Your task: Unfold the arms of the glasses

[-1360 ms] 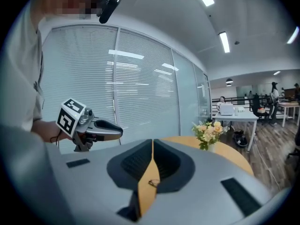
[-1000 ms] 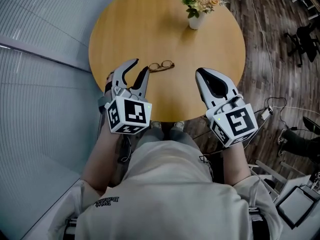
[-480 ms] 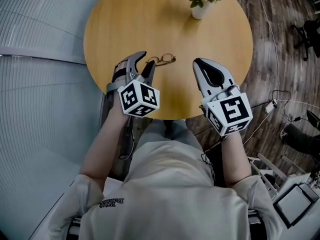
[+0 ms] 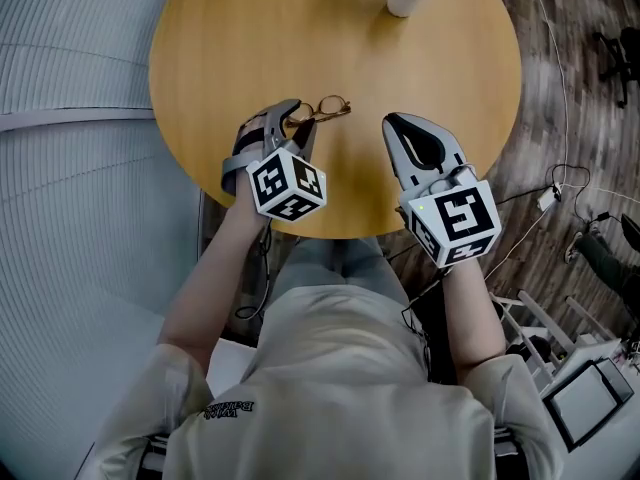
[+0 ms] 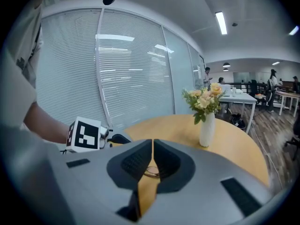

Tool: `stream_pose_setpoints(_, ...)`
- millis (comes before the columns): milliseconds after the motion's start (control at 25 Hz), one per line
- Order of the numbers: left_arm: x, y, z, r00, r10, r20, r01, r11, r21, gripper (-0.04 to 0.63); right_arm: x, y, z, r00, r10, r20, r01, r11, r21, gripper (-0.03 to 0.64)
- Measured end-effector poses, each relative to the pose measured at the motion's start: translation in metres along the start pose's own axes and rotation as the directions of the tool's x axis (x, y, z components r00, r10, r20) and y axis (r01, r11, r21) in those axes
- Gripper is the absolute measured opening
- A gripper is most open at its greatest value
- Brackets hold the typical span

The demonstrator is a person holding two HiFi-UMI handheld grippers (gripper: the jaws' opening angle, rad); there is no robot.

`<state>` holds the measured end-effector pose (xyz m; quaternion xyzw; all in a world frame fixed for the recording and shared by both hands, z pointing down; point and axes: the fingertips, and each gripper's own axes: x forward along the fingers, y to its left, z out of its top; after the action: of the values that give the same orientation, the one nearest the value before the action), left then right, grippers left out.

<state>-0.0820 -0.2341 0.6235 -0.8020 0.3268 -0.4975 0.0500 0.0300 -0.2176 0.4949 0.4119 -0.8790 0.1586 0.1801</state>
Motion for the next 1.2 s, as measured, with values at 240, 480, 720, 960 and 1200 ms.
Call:
stream_pose_setpoints(240, 0.028, -0.022, -0.025, 0.997, -0.055, -0.054, 0.056, 0.998, 0.017, 0.161, 0.008, 0.012, -0.025, 0.999, 0.027, -0.039, -0.024, 0.998, 0.054, 0.032)
stream_pose_setpoints(480, 0.058, -0.035, -0.039, 0.993, -0.076, -0.09, 0.078, 0.997, 0.018, 0.161, 0.009, 0.005, -0.054, 0.997, 0.023, -0.07, -0.016, 0.995, 0.1, 0.032)
stream_pose_setpoints(720, 0.076, -0.046, -0.054, 0.987, -0.107, -0.122, 0.113, 0.993, 0.038, 0.16, 0.004, -0.005, -0.076, 0.995, -0.001, -0.101, 0.014, 0.991, 0.13, 0.031)
stream_pose_setpoints(960, 0.083, -0.053, -0.045, 0.988, -0.088, -0.128, 0.1, 0.991, 0.088, 0.142, -0.005, -0.01, -0.093, 0.992, 0.005, -0.127, 0.016, 0.986, 0.165, 0.032)
stream_pose_setpoints(1200, 0.084, -0.048, -0.043, 0.993, -0.043, -0.112, 0.056, 0.991, 0.119, 0.069, -0.004, 0.003, -0.1, 0.991, 0.025, -0.135, 0.002, 0.981, 0.192, 0.032)
